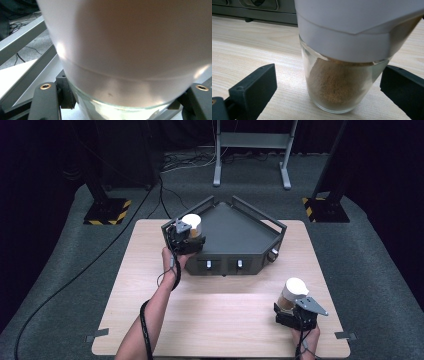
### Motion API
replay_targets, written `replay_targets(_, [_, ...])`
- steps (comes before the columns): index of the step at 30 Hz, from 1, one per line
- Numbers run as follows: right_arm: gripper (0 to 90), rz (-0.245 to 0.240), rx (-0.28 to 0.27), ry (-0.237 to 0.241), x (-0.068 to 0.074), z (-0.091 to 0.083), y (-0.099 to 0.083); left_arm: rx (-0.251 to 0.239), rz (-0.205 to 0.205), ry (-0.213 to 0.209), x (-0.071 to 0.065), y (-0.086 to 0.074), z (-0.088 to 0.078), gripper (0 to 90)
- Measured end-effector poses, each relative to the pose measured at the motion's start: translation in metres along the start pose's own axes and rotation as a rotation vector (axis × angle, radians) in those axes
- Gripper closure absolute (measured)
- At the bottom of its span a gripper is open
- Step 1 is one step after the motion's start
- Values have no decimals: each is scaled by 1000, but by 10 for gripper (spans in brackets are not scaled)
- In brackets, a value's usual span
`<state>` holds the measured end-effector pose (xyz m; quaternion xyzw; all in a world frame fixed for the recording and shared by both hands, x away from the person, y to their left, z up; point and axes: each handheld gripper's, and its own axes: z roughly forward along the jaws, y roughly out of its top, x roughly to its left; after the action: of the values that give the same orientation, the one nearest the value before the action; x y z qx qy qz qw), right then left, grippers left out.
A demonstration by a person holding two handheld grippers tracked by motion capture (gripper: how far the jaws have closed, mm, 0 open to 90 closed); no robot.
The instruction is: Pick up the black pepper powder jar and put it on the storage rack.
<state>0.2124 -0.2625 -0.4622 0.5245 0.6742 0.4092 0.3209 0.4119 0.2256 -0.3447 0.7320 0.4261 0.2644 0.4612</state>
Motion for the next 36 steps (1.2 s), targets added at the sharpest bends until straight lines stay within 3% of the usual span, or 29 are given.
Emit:
replay_targets(9, [0, -3, 3, 0, 0, 0, 0, -19, -13, 16, -1, -3, 4, 308])
replay_targets(15, [0, -1, 2, 2, 0, 0, 0, -6, -28, 12, 0, 0, 6, 298])
replay_targets(20, [0, 1, 0, 3, -1, 0, 0, 15, -49, -3, 6, 3, 3, 131])
replay_targets(26, [0, 0, 2, 2, 0, 0, 0, -8, -59, -15, 6, -1, -18, 38])
replay_targets(28, [0, 1, 1, 2, -1, 0, 0, 3, -45, -17, 2, -2, -27, 16])
replay_targets(33, [0, 8, -2, 3, -1, 0, 0, 23, -11, -4, -15, -17, -51, 2])
replay_targets(36, [0, 15, -9, 3, -2, -1, -2, 36, 2, 30, -30, -34, -67, 2])
